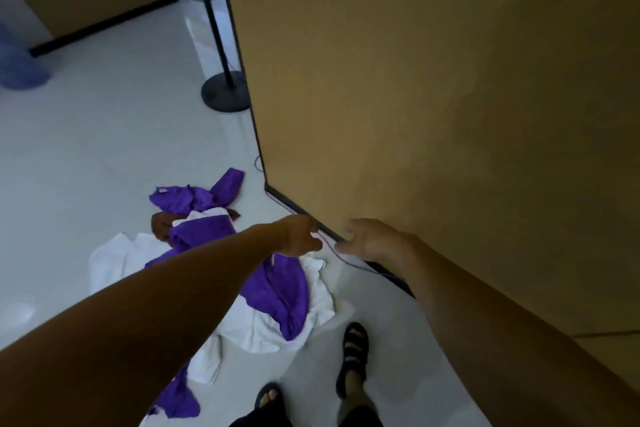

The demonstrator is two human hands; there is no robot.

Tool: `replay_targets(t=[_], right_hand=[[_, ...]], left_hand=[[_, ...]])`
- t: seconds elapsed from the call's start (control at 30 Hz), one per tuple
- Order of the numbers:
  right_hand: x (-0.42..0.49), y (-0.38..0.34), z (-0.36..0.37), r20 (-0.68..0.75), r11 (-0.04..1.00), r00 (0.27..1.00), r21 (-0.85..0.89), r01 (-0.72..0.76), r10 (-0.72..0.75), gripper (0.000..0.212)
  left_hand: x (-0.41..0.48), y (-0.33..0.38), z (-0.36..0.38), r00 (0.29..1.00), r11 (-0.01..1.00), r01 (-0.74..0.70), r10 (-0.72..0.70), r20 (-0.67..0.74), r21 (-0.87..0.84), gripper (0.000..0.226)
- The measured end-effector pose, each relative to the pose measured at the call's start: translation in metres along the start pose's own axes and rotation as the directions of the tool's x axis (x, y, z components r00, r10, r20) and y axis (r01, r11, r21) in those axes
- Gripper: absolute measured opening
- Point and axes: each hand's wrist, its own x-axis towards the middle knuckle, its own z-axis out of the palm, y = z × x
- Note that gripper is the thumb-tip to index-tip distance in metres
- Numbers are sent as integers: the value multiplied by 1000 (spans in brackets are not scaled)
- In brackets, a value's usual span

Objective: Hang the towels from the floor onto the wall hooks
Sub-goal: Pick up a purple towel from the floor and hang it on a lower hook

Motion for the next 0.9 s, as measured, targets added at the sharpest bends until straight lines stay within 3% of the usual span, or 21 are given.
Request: replay_targets(t=[0.1,0.23,0.4,0.5,0.73,0.9], right_hand=[[54,4,-5,127,993,989,-83,83,-72,65],[127,8,3,175,981,978,-133,139,-115,66],[209,19,64,336,970,933,-153,192,-132,63],[265,35,118,376,974,921,-147,170,-103,61],[411,71,295,380,972,921,-176,158,-81,52],[495,99,402,226,984,974,-174,43,-2,59]], left_hand=[[28,-13,5,993,987,118,-118,2,-112,53],[69,-42,21,967,942,252,-255,15,-220,35],[122,-99,80,918,850,394,-386,98,-348,44],[161,-140,130,907,827,420,-396,143,-375,42],[269,-247,269,857,734,492,-503,113,-468,42],[327,-304,361,858,721,477,-506,88,-502,40]])
